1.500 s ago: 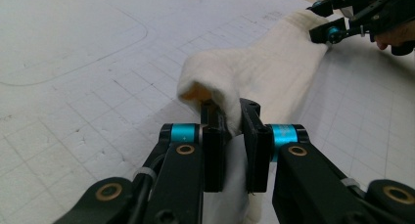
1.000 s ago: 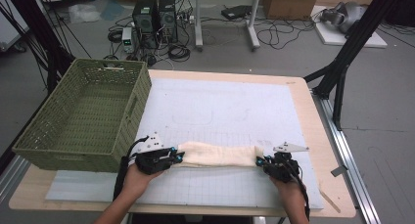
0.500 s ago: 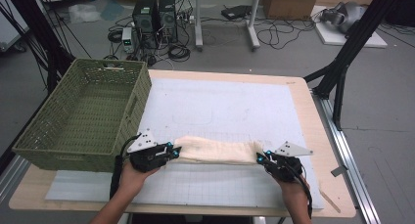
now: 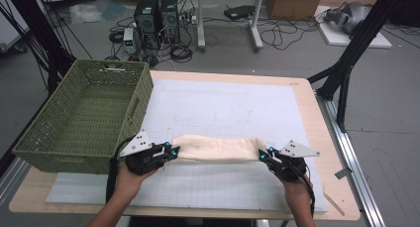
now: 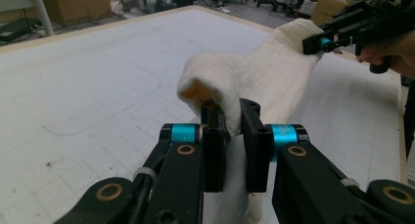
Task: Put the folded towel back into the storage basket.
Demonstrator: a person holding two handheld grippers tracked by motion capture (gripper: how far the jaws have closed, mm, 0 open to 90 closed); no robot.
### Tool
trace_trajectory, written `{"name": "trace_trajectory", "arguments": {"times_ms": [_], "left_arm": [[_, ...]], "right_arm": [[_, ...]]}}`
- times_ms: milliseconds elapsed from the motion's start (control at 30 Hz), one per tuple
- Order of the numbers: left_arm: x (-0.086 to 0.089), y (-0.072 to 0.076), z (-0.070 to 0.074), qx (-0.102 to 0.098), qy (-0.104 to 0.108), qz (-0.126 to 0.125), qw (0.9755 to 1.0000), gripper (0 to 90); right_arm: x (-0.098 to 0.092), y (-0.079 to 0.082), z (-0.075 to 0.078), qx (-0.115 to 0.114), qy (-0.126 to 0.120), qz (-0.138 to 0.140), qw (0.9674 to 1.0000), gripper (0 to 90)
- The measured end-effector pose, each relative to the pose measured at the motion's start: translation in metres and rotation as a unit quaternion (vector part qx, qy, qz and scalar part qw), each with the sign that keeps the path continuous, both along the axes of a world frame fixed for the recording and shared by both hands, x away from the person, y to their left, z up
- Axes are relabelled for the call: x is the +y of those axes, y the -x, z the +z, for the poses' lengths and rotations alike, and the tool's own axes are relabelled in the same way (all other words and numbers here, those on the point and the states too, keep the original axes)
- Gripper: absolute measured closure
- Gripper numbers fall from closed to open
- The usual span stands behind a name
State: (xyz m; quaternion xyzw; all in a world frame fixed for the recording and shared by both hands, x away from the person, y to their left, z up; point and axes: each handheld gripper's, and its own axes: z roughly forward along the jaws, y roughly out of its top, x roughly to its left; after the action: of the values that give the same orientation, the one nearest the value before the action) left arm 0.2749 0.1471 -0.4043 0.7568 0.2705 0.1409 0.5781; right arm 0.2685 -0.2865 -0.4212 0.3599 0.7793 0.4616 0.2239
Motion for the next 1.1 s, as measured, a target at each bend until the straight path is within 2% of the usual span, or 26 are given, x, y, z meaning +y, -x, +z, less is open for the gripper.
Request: {"name": "trace_trajectory", "arguments": {"times_ms": [200, 367, 633, 667, 833, 933, 967, 1100], "left_arm": [[0.012, 0.005, 0.009, -0.012, 0.013, 0.011, 0.9998, 81.0], [0.021, 0.008, 0.013, -0.022, 0.012, 0.022, 0.9994, 81.0], [0.037, 0.015, 0.027, -0.041, 0.022, 0.042, 0.9981, 81.2], [0.039, 0.016, 0.028, -0.042, 0.022, 0.044, 0.9979, 81.2], [0.05, 0.018, 0.032, -0.046, 0.03, 0.058, 0.9968, 81.2], [0.057, 0.019, 0.036, -0.05, 0.036, 0.066, 0.9959, 81.2], [0.058, 0.019, 0.037, -0.05, 0.036, 0.066, 0.9959, 81.2], [0.065, 0.02, 0.042, -0.051, 0.04, 0.078, 0.9948, 81.2]], "right_arm": [[0.007, -0.004, 0.007, -0.024, -0.017, 0.014, 0.9995, 81.0], [0.015, -0.009, 0.013, -0.038, -0.022, 0.029, 0.9986, 81.1], [0.03, -0.024, 0.026, -0.065, -0.032, 0.043, 0.9964, 81.2], [0.033, -0.026, 0.028, -0.063, -0.037, 0.045, 0.9963, 81.2], [0.045, -0.037, 0.037, -0.072, -0.031, 0.056, 0.9954, 81.3], [0.053, -0.045, 0.047, -0.083, -0.033, 0.06, 0.9942, 81.3], [0.055, -0.048, 0.051, -0.088, -0.027, 0.064, 0.9937, 81.3], [0.066, -0.063, 0.065, -0.095, -0.024, 0.07, 0.9927, 81.3]]}}
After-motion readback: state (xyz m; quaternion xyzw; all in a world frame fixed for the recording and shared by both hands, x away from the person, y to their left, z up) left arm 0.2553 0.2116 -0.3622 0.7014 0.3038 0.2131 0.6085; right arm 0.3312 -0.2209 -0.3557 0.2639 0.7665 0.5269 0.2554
